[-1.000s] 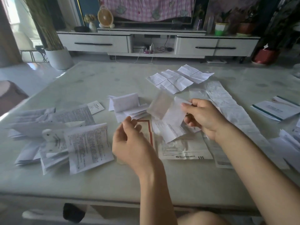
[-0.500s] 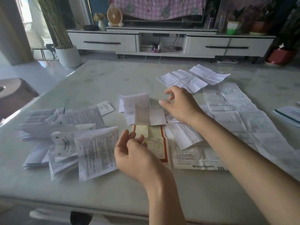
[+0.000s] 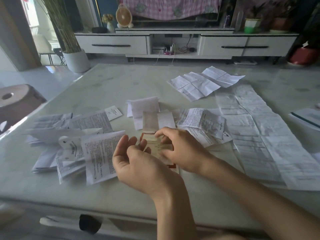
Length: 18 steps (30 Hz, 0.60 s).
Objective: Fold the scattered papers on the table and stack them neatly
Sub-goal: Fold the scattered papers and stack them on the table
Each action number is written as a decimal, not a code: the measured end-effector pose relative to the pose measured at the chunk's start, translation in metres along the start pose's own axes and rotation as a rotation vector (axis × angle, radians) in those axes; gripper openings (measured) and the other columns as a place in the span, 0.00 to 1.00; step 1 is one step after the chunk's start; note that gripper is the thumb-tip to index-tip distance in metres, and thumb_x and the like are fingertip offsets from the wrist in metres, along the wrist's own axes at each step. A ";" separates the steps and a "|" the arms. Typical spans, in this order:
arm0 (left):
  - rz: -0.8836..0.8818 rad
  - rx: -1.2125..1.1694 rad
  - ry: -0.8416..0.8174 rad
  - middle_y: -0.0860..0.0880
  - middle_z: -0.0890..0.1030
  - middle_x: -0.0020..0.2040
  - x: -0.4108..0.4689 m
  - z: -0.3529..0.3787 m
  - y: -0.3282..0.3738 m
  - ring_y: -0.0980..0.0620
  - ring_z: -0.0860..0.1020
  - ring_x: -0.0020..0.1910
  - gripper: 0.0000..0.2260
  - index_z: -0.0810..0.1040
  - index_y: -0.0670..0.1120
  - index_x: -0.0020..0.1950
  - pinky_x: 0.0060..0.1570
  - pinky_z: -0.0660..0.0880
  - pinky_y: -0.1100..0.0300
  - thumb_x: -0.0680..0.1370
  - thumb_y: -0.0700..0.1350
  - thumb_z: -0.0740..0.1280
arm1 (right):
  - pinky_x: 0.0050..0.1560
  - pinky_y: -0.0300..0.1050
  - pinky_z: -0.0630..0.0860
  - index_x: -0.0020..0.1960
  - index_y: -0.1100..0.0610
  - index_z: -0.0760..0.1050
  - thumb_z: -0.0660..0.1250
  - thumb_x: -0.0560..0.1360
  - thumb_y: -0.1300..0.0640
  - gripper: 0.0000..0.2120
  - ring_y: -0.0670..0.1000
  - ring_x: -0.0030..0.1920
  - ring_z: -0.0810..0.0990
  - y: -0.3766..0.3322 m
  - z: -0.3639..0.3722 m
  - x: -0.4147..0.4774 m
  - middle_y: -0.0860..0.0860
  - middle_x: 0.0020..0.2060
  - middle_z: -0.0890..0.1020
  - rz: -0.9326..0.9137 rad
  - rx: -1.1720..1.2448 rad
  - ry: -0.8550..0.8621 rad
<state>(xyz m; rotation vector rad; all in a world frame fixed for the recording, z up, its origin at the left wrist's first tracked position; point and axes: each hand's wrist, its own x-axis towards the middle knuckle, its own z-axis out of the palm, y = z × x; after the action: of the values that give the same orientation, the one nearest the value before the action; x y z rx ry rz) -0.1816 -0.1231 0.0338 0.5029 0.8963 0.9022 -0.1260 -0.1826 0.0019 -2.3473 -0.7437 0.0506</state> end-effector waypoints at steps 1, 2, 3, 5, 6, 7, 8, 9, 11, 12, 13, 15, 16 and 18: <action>0.005 0.009 -0.006 0.52 0.77 0.38 -0.005 0.001 0.002 0.56 0.76 0.33 0.15 0.76 0.47 0.42 0.37 0.73 0.65 0.74 0.30 0.56 | 0.51 0.39 0.73 0.60 0.54 0.74 0.68 0.72 0.64 0.18 0.47 0.48 0.77 -0.001 0.000 -0.001 0.45 0.41 0.77 0.003 0.044 0.022; 0.019 0.015 -0.006 0.52 0.77 0.39 -0.008 0.001 0.002 0.56 0.76 0.34 0.14 0.75 0.48 0.42 0.38 0.73 0.66 0.75 0.31 0.56 | 0.48 0.37 0.74 0.58 0.55 0.75 0.68 0.71 0.65 0.16 0.47 0.44 0.77 -0.003 -0.002 0.000 0.44 0.37 0.76 0.010 0.107 0.037; 0.046 0.022 -0.007 0.52 0.78 0.41 -0.010 0.001 0.003 0.55 0.78 0.37 0.14 0.75 0.49 0.43 0.40 0.74 0.65 0.75 0.31 0.57 | 0.45 0.35 0.73 0.56 0.55 0.76 0.68 0.71 0.66 0.15 0.45 0.41 0.77 -0.004 -0.008 0.000 0.44 0.35 0.75 0.024 0.192 0.062; 0.122 0.036 -0.006 0.49 0.78 0.49 -0.010 0.002 0.003 0.52 0.79 0.49 0.12 0.74 0.49 0.47 0.50 0.77 0.61 0.74 0.32 0.59 | 0.44 0.35 0.74 0.53 0.55 0.76 0.71 0.70 0.66 0.14 0.44 0.38 0.76 -0.006 -0.026 0.001 0.46 0.35 0.77 0.058 0.397 0.131; 0.148 0.063 -0.010 0.47 0.77 0.54 -0.010 0.002 0.003 0.50 0.77 0.55 0.12 0.73 0.49 0.51 0.55 0.76 0.58 0.74 0.33 0.61 | 0.44 0.36 0.75 0.52 0.54 0.76 0.71 0.70 0.66 0.13 0.45 0.38 0.77 -0.006 -0.038 0.000 0.48 0.36 0.78 0.080 0.515 0.163; 0.151 0.111 -0.030 0.46 0.75 0.59 -0.009 0.002 0.002 0.49 0.75 0.60 0.13 0.72 0.48 0.56 0.59 0.74 0.56 0.74 0.35 0.62 | 0.42 0.37 0.76 0.51 0.54 0.76 0.71 0.70 0.66 0.13 0.45 0.39 0.77 -0.006 -0.049 -0.001 0.48 0.37 0.79 0.103 0.632 0.182; 0.119 0.175 -0.075 0.46 0.72 0.64 -0.010 0.003 0.001 0.49 0.73 0.63 0.16 0.69 0.47 0.62 0.62 0.71 0.56 0.75 0.38 0.65 | 0.40 0.35 0.76 0.51 0.53 0.76 0.71 0.70 0.67 0.13 0.45 0.39 0.78 -0.005 -0.060 -0.003 0.48 0.37 0.79 0.125 0.738 0.188; 0.068 0.246 -0.140 0.47 0.70 0.67 -0.011 0.003 -0.001 0.51 0.70 0.65 0.21 0.66 0.47 0.67 0.62 0.68 0.58 0.76 0.43 0.67 | 0.38 0.35 0.76 0.51 0.54 0.76 0.70 0.70 0.67 0.13 0.45 0.39 0.78 -0.004 -0.066 -0.005 0.48 0.37 0.79 0.144 0.831 0.180; -0.050 0.374 -0.289 0.48 0.66 0.70 -0.018 0.007 -0.007 0.53 0.68 0.67 0.31 0.60 0.48 0.73 0.60 0.64 0.62 0.74 0.51 0.69 | 0.37 0.34 0.76 0.53 0.55 0.75 0.68 0.71 0.68 0.13 0.45 0.38 0.79 0.000 -0.076 -0.010 0.49 0.37 0.80 0.167 0.975 0.149; -0.106 0.404 -0.357 0.48 0.67 0.69 -0.019 0.008 -0.010 0.53 0.69 0.66 0.34 0.58 0.47 0.73 0.59 0.64 0.62 0.73 0.54 0.69 | 0.37 0.35 0.76 0.53 0.55 0.75 0.68 0.71 0.68 0.14 0.45 0.38 0.80 0.001 -0.078 -0.011 0.49 0.37 0.80 0.177 1.019 0.127; -0.166 0.398 -0.423 0.48 0.70 0.67 -0.021 0.010 -0.012 0.53 0.72 0.63 0.34 0.58 0.45 0.73 0.59 0.65 0.61 0.73 0.54 0.69 | 0.38 0.35 0.77 0.54 0.55 0.75 0.68 0.71 0.67 0.14 0.45 0.38 0.80 0.003 -0.079 -0.013 0.49 0.37 0.80 0.188 1.042 0.112; -0.249 0.385 -0.514 0.46 0.77 0.61 -0.023 0.010 -0.015 0.52 0.77 0.58 0.32 0.63 0.42 0.72 0.60 0.71 0.58 0.73 0.52 0.70 | 0.37 0.35 0.77 0.54 0.56 0.75 0.67 0.71 0.67 0.14 0.45 0.37 0.80 0.006 -0.080 -0.016 0.50 0.37 0.80 0.200 1.056 0.095; -0.247 0.399 -0.532 0.45 0.79 0.58 -0.022 0.009 -0.017 0.51 0.79 0.55 0.28 0.66 0.41 0.70 0.60 0.73 0.56 0.74 0.49 0.70 | 0.36 0.34 0.76 0.54 0.56 0.75 0.67 0.71 0.67 0.14 0.44 0.36 0.80 0.007 -0.080 -0.016 0.50 0.37 0.80 0.203 1.053 0.086; -0.184 0.421 -0.534 0.45 0.80 0.55 -0.023 0.009 -0.018 0.51 0.79 0.55 0.20 0.69 0.45 0.65 0.61 0.73 0.54 0.75 0.42 0.69 | 0.35 0.33 0.75 0.56 0.55 0.76 0.67 0.71 0.68 0.15 0.43 0.35 0.79 0.010 -0.082 -0.020 0.49 0.37 0.79 0.197 0.993 0.058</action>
<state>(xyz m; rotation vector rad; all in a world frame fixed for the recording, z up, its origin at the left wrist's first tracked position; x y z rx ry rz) -0.1732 -0.1522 0.0359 0.9553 0.6218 0.3729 -0.1193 -0.2474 0.0571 -1.4453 -0.3212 0.3506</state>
